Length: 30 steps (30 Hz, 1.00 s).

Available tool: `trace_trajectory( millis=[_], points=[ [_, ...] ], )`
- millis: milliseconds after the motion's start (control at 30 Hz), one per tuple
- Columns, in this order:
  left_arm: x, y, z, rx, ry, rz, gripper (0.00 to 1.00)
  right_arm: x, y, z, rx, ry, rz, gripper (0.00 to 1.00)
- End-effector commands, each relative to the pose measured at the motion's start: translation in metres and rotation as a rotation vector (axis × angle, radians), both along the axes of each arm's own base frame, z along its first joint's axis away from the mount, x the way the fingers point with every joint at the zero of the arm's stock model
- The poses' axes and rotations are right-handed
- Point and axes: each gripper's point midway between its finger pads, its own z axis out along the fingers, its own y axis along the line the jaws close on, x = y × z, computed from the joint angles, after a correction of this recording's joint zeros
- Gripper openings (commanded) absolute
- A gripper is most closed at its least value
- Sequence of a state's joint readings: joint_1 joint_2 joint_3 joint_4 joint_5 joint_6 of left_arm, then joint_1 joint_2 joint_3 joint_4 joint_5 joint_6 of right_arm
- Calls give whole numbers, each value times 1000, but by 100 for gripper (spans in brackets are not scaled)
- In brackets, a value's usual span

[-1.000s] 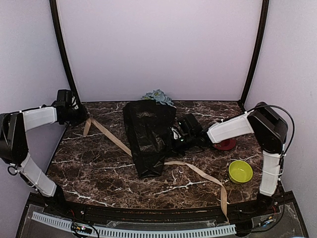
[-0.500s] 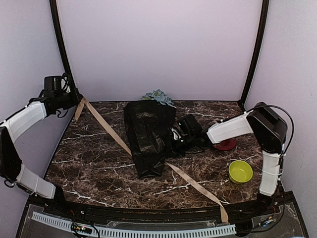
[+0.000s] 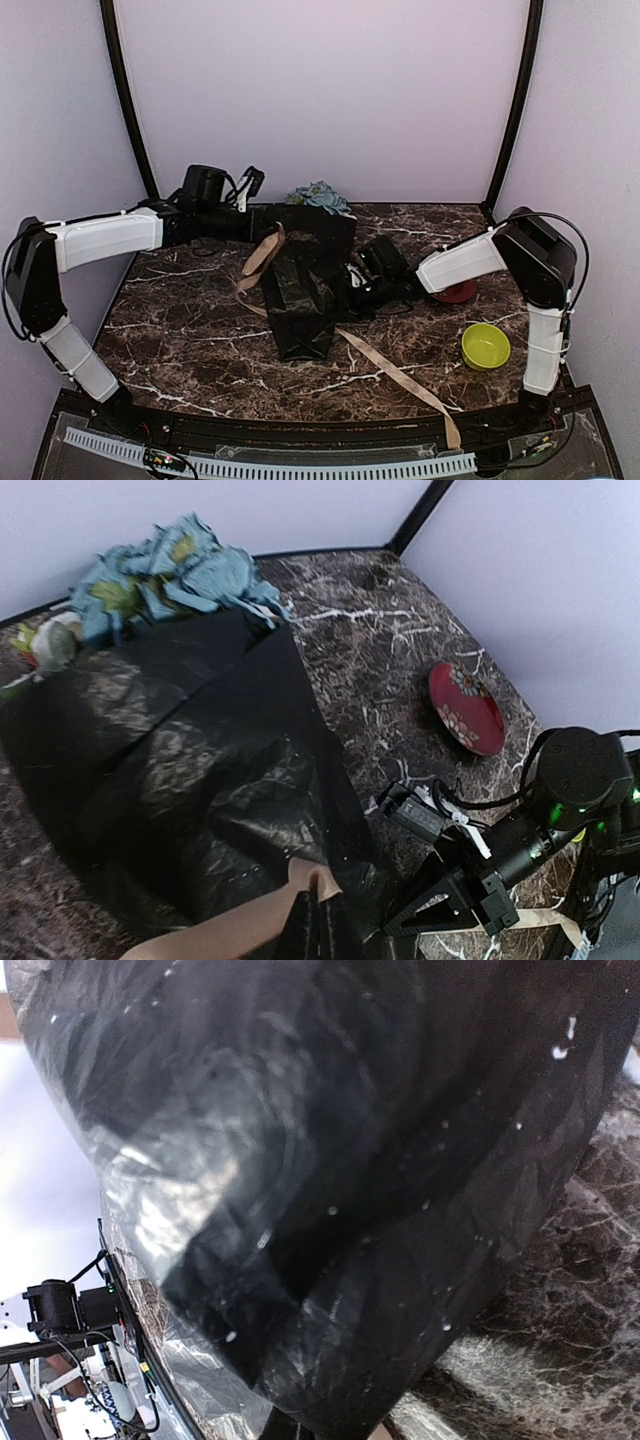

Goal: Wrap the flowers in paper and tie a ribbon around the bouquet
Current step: Place the folded bouquet on the ribbon.

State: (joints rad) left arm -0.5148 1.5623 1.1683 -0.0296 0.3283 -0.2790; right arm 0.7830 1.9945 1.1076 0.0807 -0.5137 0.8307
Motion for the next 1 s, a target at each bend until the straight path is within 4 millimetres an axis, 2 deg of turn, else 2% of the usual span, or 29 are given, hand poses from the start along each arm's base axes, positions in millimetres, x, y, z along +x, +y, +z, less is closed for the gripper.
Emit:
trace_trajectory(
  millis=[0,100,233,333,433,600,767,800,967],
  points=[
    [1,-41,-26,54,48,-100,0,-6,0,-8,-10,-3,15,0],
    [16,-45,-59,99,120,-57,0,-7,0,-7,-11,-11,15,0],
    [26,-50,-99,160,227,-43,0,-8,-1,-5,-14,-16,22,0],
    [27,-45,-129,212,297,-11,0,-7,-1,1,-35,-48,30,8],
    [24,-42,-150,241,338,-10,0,-8,-1,11,-58,-86,48,16],
    [20,-36,-170,275,383,8,0,-10,-11,31,-118,-160,64,35],
    [19,-31,-176,296,395,19,0,-19,-37,49,-215,-208,61,47],
    [18,-30,-178,302,400,23,0,-21,-47,55,-242,-225,52,49],
    [15,-25,-183,319,412,31,0,-45,-106,53,-469,-214,28,60]
  ],
)
